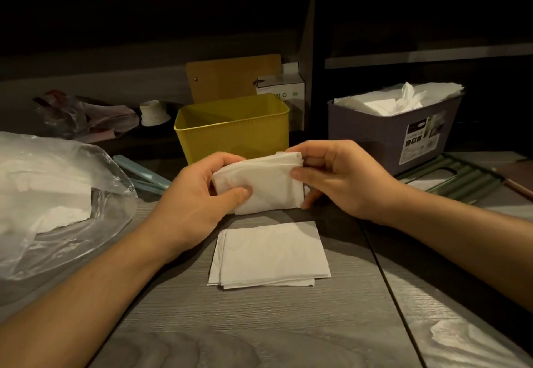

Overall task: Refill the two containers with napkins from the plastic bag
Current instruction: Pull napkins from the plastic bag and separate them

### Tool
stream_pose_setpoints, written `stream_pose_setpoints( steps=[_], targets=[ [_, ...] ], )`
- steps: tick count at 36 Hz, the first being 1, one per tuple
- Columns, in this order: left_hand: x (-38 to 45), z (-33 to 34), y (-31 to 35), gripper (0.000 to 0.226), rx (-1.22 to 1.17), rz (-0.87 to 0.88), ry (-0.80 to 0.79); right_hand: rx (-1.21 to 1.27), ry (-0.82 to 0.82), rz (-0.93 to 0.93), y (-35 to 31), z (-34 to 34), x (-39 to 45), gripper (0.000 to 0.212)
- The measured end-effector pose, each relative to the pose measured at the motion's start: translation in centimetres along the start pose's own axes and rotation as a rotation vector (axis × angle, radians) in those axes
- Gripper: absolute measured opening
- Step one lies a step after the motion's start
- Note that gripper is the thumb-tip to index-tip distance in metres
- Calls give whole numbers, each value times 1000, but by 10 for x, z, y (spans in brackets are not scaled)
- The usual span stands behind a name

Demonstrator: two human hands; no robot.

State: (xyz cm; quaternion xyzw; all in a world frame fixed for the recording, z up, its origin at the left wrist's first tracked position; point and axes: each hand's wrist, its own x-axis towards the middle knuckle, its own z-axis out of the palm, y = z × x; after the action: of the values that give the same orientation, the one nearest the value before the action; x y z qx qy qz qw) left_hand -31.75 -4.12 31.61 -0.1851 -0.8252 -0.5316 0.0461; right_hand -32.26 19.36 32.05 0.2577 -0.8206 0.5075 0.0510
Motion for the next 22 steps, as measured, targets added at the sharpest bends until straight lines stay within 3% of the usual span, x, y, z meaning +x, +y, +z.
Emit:
stream_pose_setpoints(
  steps=[2,5,8,11,13,18,22],
  targets=[
    [0,-1,0,23,33,-16,0,-12,54,6,3,1,2,37],
    [2,-3,-2,22,36,-39,37,-383,194,-222,-3,-2,1,36],
    [2,-5,-4,23,31,-47,45,-497,76,-422,-18,0,-5,26],
    [2,-5,-4,22,18,-45,42,-571,-288,-235,-29,9,-10,40],
    [2,-4,-4,22,11,-43,36,-643,-436,-81,-34,12,-11,47],
    [1,-5,-4,21,6,-49,19,-532,-496,227,-45,3,-9,32],
    [0,-5,-2,22,4,-51,11,-480,-452,247,-45,2,-8,16]
  ],
)
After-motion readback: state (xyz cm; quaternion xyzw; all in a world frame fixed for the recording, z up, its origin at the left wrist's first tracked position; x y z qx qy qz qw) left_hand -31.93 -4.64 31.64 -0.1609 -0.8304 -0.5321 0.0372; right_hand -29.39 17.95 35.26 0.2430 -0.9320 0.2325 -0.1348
